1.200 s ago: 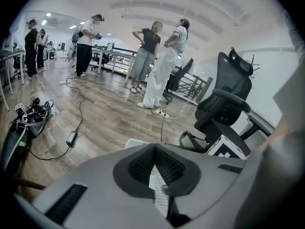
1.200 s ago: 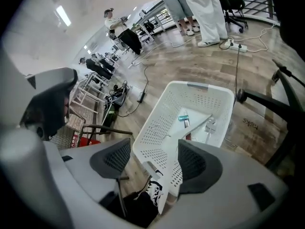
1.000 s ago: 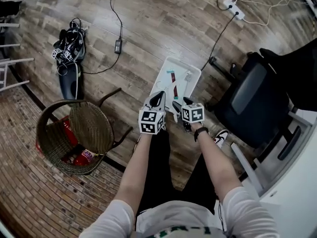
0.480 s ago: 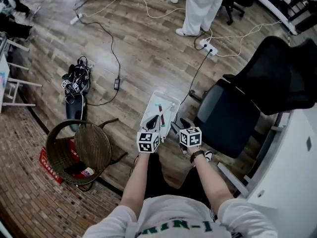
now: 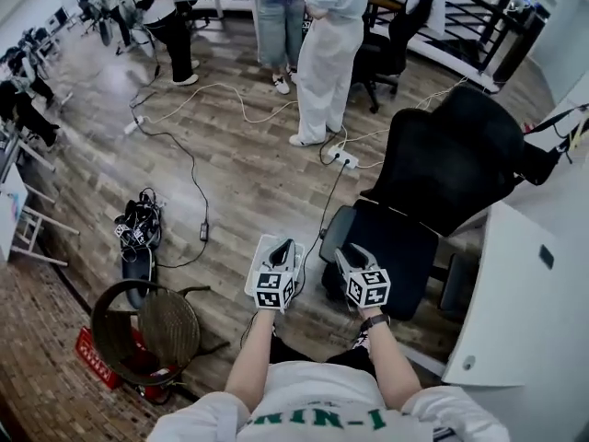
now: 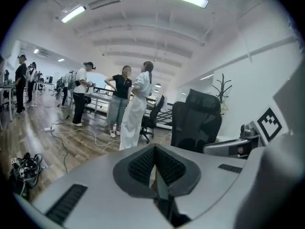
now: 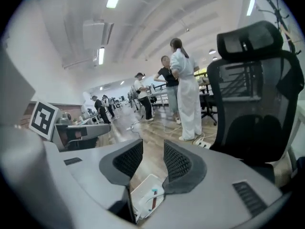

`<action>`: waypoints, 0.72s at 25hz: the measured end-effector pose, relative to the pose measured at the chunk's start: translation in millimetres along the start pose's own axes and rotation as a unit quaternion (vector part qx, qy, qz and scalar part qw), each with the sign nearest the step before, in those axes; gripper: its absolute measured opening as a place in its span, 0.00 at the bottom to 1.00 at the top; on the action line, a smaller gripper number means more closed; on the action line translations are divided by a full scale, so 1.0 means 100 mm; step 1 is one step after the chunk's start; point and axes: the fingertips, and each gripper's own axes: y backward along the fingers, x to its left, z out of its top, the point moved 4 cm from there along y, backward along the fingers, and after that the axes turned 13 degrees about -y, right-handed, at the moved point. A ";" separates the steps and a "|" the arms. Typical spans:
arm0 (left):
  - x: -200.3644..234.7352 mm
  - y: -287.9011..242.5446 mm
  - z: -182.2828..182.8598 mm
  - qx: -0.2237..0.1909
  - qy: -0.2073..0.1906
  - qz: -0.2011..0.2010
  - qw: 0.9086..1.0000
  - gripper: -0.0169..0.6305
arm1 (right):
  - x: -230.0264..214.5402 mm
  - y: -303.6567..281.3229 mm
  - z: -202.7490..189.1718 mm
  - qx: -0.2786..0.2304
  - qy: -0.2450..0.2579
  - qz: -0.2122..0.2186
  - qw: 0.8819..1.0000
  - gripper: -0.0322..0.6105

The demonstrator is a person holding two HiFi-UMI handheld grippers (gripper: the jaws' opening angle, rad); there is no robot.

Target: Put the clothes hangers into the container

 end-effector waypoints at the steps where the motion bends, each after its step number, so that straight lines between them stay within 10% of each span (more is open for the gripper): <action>1: -0.10 0.01 0.16 -0.010 -0.008 -0.007 1.000 0.05 | 0.00 0.16 0.14 -0.017 0.007 -0.005 1.000 0.28; 18: -1.50 0.08 2.13 -0.151 -0.107 -0.097 0.978 0.05 | -0.27 2.07 1.59 -0.253 0.038 -0.074 0.964 0.07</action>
